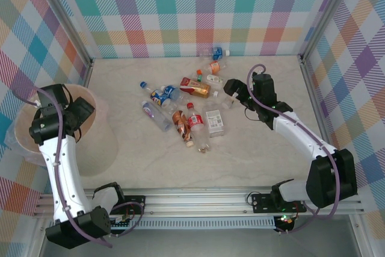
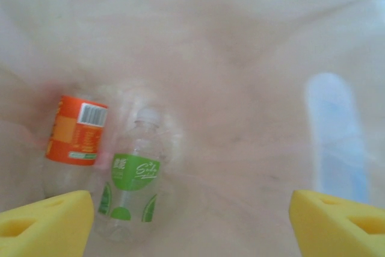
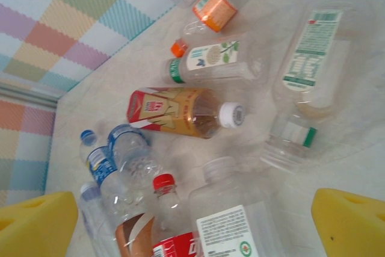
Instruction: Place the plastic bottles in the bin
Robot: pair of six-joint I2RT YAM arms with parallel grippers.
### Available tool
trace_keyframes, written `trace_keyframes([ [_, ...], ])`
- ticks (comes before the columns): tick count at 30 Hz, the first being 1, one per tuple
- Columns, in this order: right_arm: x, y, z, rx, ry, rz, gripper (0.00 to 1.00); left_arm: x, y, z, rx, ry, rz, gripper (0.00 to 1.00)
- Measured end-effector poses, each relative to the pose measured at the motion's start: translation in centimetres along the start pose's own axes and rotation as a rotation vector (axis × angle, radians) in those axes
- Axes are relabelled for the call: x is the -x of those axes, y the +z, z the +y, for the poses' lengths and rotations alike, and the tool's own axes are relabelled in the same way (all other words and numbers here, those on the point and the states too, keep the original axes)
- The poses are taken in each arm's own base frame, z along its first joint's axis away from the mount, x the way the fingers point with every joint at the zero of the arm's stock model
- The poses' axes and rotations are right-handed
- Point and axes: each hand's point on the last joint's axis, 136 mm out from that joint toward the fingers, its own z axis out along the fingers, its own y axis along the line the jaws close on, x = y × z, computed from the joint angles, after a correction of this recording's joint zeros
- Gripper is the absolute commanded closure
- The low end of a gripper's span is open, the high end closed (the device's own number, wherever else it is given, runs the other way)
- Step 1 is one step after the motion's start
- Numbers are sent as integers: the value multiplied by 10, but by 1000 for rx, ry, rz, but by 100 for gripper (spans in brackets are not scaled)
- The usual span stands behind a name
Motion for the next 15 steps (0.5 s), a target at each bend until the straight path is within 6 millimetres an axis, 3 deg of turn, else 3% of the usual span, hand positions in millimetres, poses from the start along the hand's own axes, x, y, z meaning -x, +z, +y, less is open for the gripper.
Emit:
trace_keyframes([
  [8,-24,2,-29,-93,7,69,0,7,-39,-49,-295,34,-52,9],
  [15,-52,5,-28,-47,-73,188,0,-2,-60,-92,-491,109,-26,1],
])
